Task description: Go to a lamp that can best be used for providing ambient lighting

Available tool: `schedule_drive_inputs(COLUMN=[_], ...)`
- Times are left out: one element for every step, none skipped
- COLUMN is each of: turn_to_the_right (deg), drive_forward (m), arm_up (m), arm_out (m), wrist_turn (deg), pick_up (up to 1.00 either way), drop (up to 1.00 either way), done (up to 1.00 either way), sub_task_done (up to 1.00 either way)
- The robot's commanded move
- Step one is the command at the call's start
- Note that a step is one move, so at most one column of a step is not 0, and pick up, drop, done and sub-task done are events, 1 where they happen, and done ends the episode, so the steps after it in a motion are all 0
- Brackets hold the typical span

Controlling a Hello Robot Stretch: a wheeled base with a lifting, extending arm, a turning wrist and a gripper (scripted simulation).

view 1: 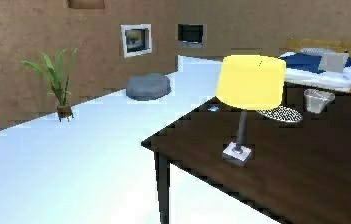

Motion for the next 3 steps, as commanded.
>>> schedule_drive_inputs(turn_to_the_right=[-45.0, -6.0, 0.0], drive_forward=[0.00, 0.00, 0.40], arm_up=[0.00, 0.00, 0.00], arm_out=[0.00, 0.00, 0.00], wrist_turn=[0.0, 0.0, 0.0], pick_up=[0.00, 0.00, 0.00], drop=[0.00, 0.00, 0.00], done=[0.00, 0.00, 0.00], sub_task_done=[0.00, 0.00, 0.00])
